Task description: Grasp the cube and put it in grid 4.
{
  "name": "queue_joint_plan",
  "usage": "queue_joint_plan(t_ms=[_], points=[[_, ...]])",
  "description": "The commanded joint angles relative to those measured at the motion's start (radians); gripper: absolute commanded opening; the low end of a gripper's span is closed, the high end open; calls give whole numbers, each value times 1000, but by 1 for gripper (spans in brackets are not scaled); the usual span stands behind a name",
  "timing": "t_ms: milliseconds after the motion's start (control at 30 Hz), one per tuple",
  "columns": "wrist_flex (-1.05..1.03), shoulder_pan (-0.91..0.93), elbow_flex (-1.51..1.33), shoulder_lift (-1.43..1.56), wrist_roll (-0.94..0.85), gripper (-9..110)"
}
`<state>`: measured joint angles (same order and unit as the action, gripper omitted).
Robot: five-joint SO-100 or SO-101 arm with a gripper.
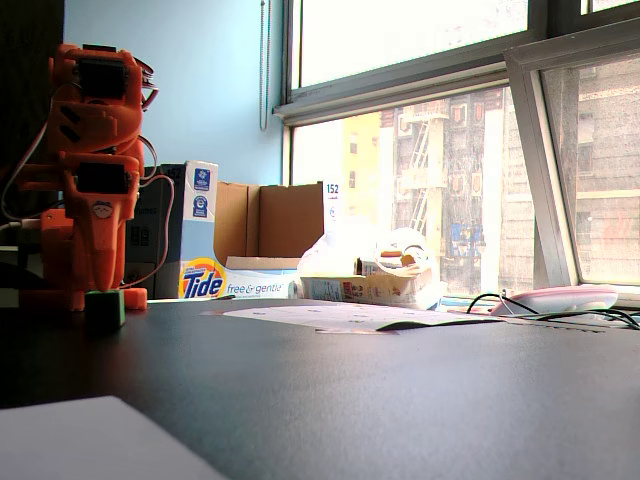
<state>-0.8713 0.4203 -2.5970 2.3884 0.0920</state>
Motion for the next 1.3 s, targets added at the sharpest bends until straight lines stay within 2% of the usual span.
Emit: queue_joint_plan(t_ms=[0,67,133,500,700,1100,1267], points=[[18,-6,9,-6,0,28],[28,-9,6,-11,-5,18],[32,-6,5,-14,5,0],[21,-11,17,-14,5,0],[-98,-63,195,-25,18,0],[-400,-365,851,-324,48,0],[-580,-515,1235,-575,37,0]])
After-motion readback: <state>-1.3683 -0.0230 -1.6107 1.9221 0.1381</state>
